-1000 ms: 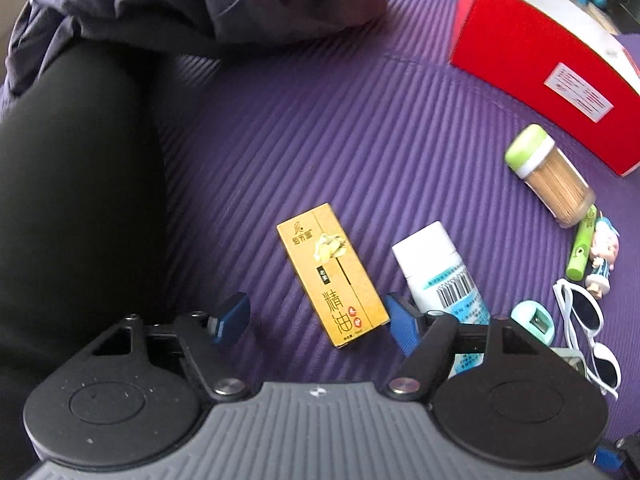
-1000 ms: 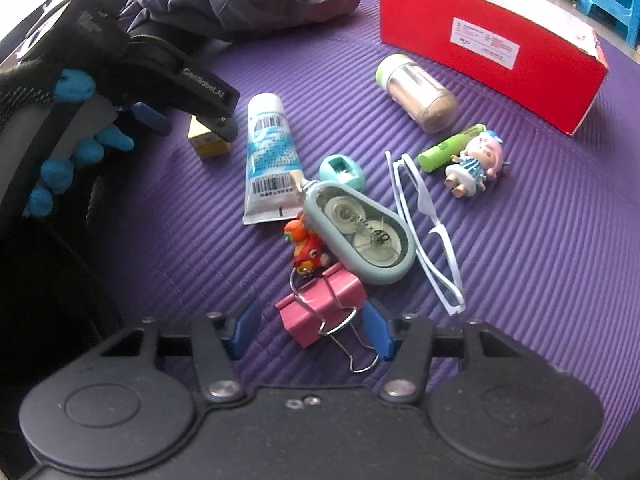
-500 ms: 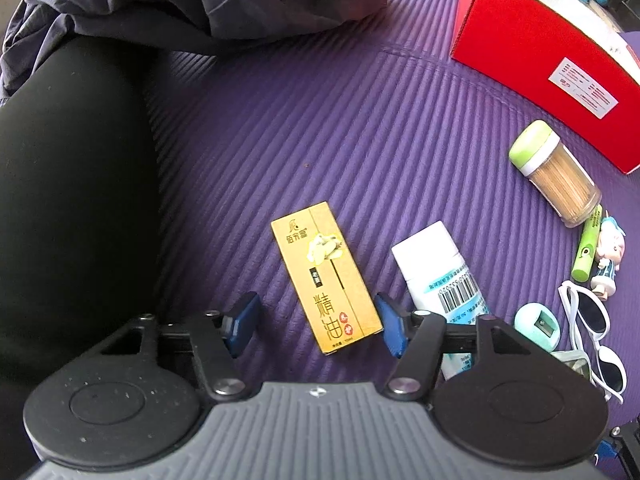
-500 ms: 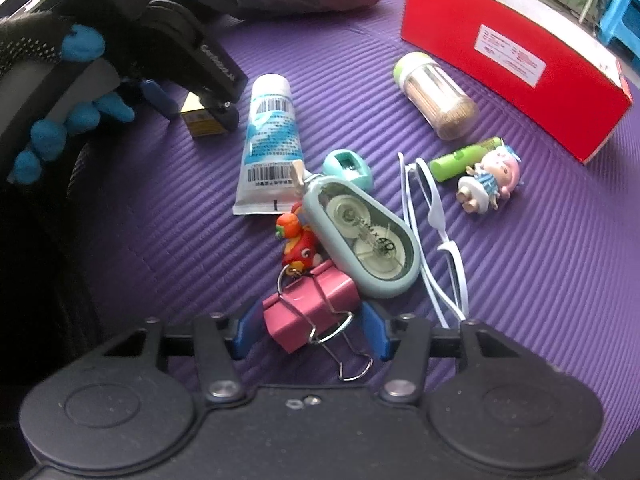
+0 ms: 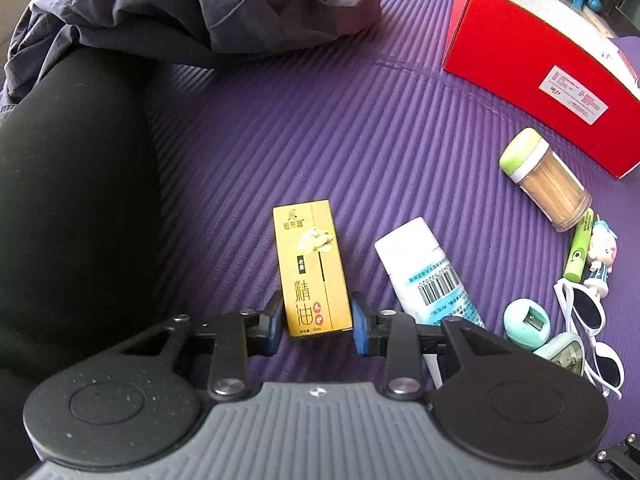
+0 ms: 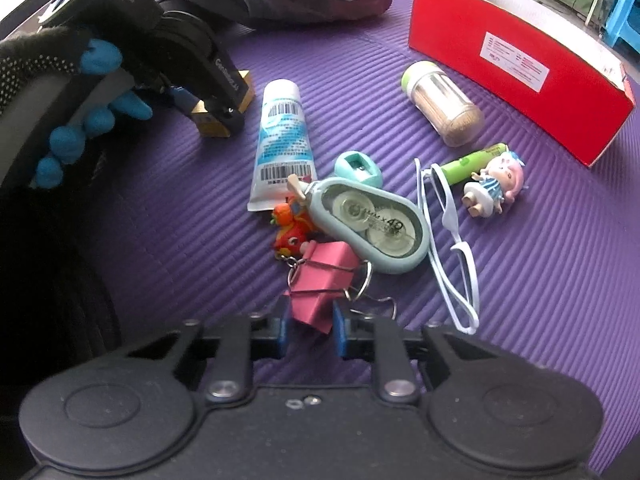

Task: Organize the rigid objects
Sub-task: 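Grasp the yellow box with left tool while right tool grasps the pink binder clip, then carry yellow box and pink clip over the red box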

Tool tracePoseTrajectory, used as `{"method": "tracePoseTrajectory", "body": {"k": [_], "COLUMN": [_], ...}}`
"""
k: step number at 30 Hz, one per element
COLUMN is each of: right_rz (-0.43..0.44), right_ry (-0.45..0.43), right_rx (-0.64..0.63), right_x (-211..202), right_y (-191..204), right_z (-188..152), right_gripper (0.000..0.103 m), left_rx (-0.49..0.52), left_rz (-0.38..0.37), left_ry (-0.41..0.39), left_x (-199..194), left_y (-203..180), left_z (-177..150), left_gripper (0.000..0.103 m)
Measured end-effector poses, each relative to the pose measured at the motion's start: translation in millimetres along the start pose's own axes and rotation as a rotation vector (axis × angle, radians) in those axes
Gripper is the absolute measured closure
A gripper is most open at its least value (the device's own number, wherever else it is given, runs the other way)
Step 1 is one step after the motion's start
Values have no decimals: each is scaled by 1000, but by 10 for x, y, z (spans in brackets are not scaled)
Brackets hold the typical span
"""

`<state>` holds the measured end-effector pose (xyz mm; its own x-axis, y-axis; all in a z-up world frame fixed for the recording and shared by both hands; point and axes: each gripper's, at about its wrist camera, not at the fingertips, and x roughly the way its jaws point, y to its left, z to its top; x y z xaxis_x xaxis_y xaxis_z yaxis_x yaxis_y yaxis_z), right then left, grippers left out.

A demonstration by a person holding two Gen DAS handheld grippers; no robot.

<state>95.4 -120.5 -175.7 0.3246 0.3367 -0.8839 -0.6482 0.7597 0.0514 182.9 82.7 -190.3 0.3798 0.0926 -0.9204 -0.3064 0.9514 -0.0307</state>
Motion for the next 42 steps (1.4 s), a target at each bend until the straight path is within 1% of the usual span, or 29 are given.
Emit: {"method": "tracePoseTrajectory", "body": {"k": [8, 12, 18, 20, 24, 27, 28, 29, 30, 31, 32, 34, 36, 37, 39, 40, 41, 42], "right_rz": [33, 50, 57, 58, 51, 54, 47, 44, 42, 39, 37, 30, 28, 17, 11, 12, 15, 17], "right_ry": [-34, -52, -75, -84, -104, -95, -93, -95, -103, -114, -119, -113, -90, -75, -56, -48, -40, -36], "right_rx": [99, 130, 142, 146, 140, 142, 148, 153, 156, 158, 159, 160, 165, 165, 170, 179, 193, 205], "right_x": [-131, -230, -353, -381, -444, -457, -467, -482, -502, -525, -542, -529, -465, -407, -301, -254, -208, -169], "right_y": [-113, -131, -131, -138, -141, -138, -137, -137, -142, -145, -146, -157, -167, -168, -172, -178, -191, -202], "right_z": [8, 2, 31, 43, 71, 71, 70, 64, 55, 47, 41, 39, 40, 47, 55, 58, 63, 69], "right_gripper": [91, 93, 98, 103, 103, 103, 97, 78, 70, 60, 53, 49, 49, 51, 60, 70, 77, 79], "left_rx": [-7, 16, 43, 51, 69, 70, 73, 75, 76, 79, 82, 83, 85, 85, 85, 85, 87, 89], "left_rz": [-27, -39, -64, -68, -75, -82, -83, -85, -86, -86, -84, -85, -85, -85, -85, -84, -84, -84], "left_ry": [-29, -59, -85, -97, -126, -131, -132, -133, -135, -136, -137, -140, -142, -143, -141, -140, -139, -139], "left_x": [-183, -316, -483, -530, -621, -645, -650, -651, -653, -652, -652, -651, -650, -649, -649, -649, -649, -651], "left_y": [40, 29, -15, -27, -45, -44, -43, -43, -40, -40, -41, -45, -45, -43, -43, -42, -44, -46], "left_z": [-26, -58, -115, -127, -137, -132, -135, -136, -142, -145, -148, -149, -150, -152, -151, -153, -153, -153], "left_gripper": [74, 74, 74, 74, 74, 74, 74, 74, 74, 74, 74, 74, 74, 74, 74, 74, 74, 74]}}
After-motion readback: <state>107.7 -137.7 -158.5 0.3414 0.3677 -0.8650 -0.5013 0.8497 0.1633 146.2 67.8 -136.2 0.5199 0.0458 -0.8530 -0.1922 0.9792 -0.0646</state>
